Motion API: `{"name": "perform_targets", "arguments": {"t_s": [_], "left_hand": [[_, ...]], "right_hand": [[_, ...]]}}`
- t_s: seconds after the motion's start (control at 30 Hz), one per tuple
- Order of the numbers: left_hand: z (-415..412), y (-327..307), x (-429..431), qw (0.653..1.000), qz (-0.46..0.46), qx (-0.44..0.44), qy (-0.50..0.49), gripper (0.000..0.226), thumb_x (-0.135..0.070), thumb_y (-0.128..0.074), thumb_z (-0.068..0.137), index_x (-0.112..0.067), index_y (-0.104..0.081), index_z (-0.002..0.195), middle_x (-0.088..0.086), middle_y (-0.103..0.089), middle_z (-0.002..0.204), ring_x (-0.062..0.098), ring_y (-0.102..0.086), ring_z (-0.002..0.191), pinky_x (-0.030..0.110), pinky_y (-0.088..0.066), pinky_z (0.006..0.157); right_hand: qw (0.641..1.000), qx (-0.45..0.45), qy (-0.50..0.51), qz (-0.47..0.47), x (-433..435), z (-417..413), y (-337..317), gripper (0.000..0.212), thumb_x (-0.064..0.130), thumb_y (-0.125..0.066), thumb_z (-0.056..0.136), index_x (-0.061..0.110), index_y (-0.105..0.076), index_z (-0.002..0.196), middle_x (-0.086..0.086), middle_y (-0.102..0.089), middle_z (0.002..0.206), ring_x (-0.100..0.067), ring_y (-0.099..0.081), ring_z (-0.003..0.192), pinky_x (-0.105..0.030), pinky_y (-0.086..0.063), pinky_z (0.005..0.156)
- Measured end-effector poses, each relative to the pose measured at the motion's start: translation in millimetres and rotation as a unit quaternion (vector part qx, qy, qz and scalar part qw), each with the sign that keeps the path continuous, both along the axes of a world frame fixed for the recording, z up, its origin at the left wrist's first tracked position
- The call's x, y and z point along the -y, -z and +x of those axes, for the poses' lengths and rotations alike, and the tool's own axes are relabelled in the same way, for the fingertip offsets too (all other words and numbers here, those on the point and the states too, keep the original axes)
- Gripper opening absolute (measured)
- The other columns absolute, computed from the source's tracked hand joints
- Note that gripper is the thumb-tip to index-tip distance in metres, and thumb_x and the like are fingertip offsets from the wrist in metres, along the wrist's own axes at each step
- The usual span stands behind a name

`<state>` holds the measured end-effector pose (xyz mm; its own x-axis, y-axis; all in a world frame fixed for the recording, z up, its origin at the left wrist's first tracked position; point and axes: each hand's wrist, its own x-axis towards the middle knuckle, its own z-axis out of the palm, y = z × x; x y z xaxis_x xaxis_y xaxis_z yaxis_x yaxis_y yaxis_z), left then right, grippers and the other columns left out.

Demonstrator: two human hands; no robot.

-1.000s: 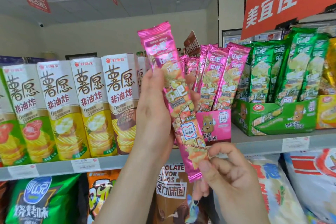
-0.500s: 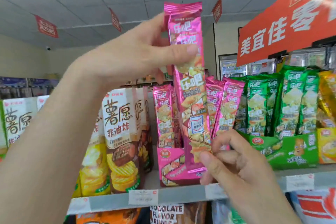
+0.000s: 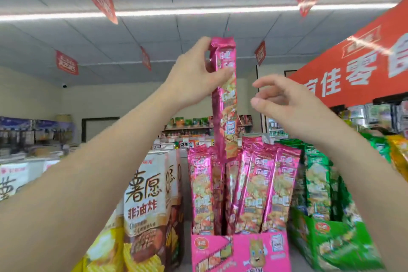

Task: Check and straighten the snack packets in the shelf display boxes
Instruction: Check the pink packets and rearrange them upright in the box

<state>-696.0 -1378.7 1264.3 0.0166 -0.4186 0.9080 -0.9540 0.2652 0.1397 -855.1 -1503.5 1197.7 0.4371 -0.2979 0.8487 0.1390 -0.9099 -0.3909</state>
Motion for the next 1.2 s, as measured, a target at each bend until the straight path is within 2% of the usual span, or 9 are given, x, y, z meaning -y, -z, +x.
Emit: {"name": "perform_targets", "arguments": {"t_s": [0.23,0.37,0.43,0.57,0.63,0.73,0.87,1.03,1.2], "left_hand": [[19.2,19.0,44.1,0.966,0.242,0.024,-0.090,0.033,-0.021,-0.077,0.078,-0.019,-0.050,0.098,0.000,-0.068,0.088,0.006,-0.068,0.060,0.036,-0.060,0.060],[26.9,32.3,60.6,0.933,0.352,-0.077,-0.024,0.039,-0.009,-0.081,0.077,-0.018,-0.050,0.099,0.006,-0.065,0.094,0.010,-0.071,0.063,0.030,-0.061,0.060],[27.2,39.3,66.8,0.910,0.404,-0.093,-0.014,0.052,-0.012,-0.082,0.077,-0.012,-0.049,0.117,0.009,-0.064,0.103,0.011,-0.071,0.062,0.025,-0.059,0.060],[23.3,51.7,75.1,0.870,0.487,0.004,-0.077,0.082,-0.027,-0.083,0.075,-0.009,-0.037,0.141,-0.001,-0.054,0.129,0.013,-0.060,0.094,0.010,-0.052,0.065],[23.6,42.5,70.8,0.842,0.531,0.029,-0.090,0.068,-0.029,-0.082,0.076,-0.008,-0.049,0.131,-0.010,-0.059,0.110,0.014,-0.057,0.101,0.017,-0.050,0.083],[30.6,16.0,66.3,0.825,0.555,0.029,-0.103,0.036,-0.008,-0.072,0.085,-0.013,-0.064,0.120,-0.012,-0.069,0.098,0.010,-0.065,0.099,0.020,-0.052,0.082],[33.5,12.6,87.1,0.822,0.513,0.131,-0.211,0.038,-0.007,-0.054,0.095,-0.016,-0.058,0.132,-0.009,-0.057,0.120,0.013,-0.060,0.104,0.025,-0.054,0.084],[35.1,35.9,115.3,0.752,0.575,0.205,-0.250,0.042,-0.020,-0.054,0.098,-0.011,-0.048,0.139,0.009,-0.053,0.138,0.023,-0.052,0.120,0.038,-0.043,0.105],[38.9,40.7,116.9,0.778,0.549,0.205,-0.226,0.039,-0.023,-0.072,0.085,-0.016,-0.062,0.121,0.001,-0.062,0.121,0.024,-0.057,0.112,0.041,-0.046,0.100]], "right_hand": [[0.954,-0.300,0.019,-0.020,19.3,26.3,-21.5,0.064,0.063,-0.058,0.078,0.039,-0.046,0.135,0.010,-0.055,0.135,-0.011,-0.051,0.124,-0.039,-0.037,0.110],[0.968,-0.250,0.004,0.036,25.1,39.8,-17.2,0.059,0.043,-0.072,0.082,0.031,-0.042,0.131,0.008,-0.058,0.117,-0.013,-0.059,0.108,-0.032,-0.046,0.096],[0.973,-0.228,0.006,0.035,29.0,44.4,-16.4,0.054,0.027,-0.076,0.082,0.030,-0.045,0.127,0.003,-0.066,0.110,-0.016,-0.066,0.099,-0.034,-0.052,0.089],[0.948,-0.305,0.081,-0.047,29.7,49.1,-11.3,0.048,0.020,-0.081,0.077,0.026,-0.052,0.116,0.004,-0.071,0.093,-0.014,-0.069,0.082,-0.031,-0.055,0.074],[0.938,-0.322,0.104,-0.070,32.5,53.1,-5.1,0.041,0.009,-0.075,0.082,0.024,-0.050,0.112,0.005,-0.069,0.088,-0.010,-0.065,0.074,-0.026,-0.050,0.062],[0.930,-0.337,0.115,-0.087,35.5,55.6,-1.1,0.024,-0.003,-0.061,0.087,0.020,-0.060,0.096,0.006,-0.070,0.084,-0.009,-0.065,0.075,-0.023,-0.049,0.061],[0.922,-0.369,0.087,-0.079,30.5,47.7,-6.2,0.025,0.025,-0.054,0.097,0.023,-0.075,0.084,0.001,-0.073,0.082,-0.006,-0.067,0.069,-0.029,-0.056,0.074],[0.895,-0.432,0.103,-0.049,13.8,35.9,-13.6,0.087,0.087,-0.020,0.074,0.027,-0.073,0.108,0.006,-0.066,0.118,-0.014,-0.061,0.103,-0.038,-0.042,0.102],[0.844,-0.472,0.163,-0.196,3.1,34.1,-6.0,0.059,0.065,-0.051,0.087,0.033,-0.048,0.136,0.010,-0.057,0.127,-0.014,-0.057,0.103,-0.034,-0.048,0.092]]}}
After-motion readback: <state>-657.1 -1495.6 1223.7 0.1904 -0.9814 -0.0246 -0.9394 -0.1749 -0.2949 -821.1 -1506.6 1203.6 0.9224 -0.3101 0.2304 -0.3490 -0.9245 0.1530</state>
